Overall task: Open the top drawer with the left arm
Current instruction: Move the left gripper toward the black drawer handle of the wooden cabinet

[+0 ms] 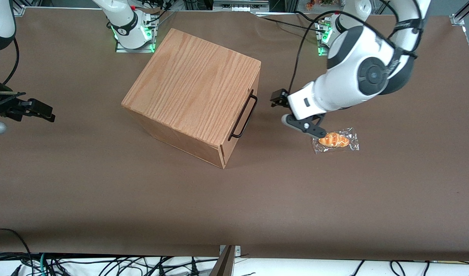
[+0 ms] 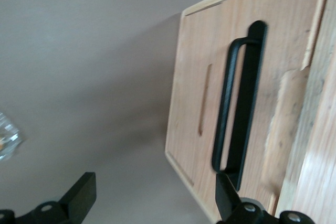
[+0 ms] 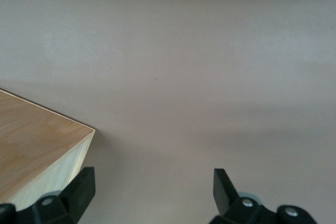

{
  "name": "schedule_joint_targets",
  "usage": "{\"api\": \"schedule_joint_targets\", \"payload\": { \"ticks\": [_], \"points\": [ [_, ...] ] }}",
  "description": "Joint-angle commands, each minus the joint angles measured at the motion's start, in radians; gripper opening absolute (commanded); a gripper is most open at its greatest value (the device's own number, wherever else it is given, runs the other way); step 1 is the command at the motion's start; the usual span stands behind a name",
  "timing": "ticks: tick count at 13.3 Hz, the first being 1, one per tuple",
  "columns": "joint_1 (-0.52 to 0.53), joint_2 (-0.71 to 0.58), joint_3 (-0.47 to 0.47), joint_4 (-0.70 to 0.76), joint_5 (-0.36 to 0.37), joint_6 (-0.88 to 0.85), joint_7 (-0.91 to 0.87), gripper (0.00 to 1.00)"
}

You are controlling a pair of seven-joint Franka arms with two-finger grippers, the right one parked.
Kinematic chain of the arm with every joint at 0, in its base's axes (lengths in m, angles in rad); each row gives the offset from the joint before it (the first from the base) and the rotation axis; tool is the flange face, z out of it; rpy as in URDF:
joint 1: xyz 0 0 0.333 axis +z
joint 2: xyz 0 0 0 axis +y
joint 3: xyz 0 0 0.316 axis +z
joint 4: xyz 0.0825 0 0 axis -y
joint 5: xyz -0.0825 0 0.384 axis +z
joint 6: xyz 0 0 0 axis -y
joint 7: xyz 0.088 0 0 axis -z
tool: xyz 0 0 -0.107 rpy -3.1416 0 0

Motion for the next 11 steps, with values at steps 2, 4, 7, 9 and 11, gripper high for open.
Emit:
{"api": "schedule_joint_targets", "payload": {
  "ticks": [2,4,7,9,11],
  "points": [
    [-0.065,0.083,0.005,0.042,-0.019,0.053,0.006,1.00],
    [-0.099,0.100,0.006,0.039,-0.008,0.114,0.006,1.00],
    [-0.107,0.126,0.006,0.039,-0.008,0.141,0.009,1.00],
    [-0.115,0.126,0.006,0.038,-0.005,0.158,0.010,1.00],
    [-0.115,0.137,0.008,0.038,-0.003,0.159,0.010,1.00]
  ]
}}
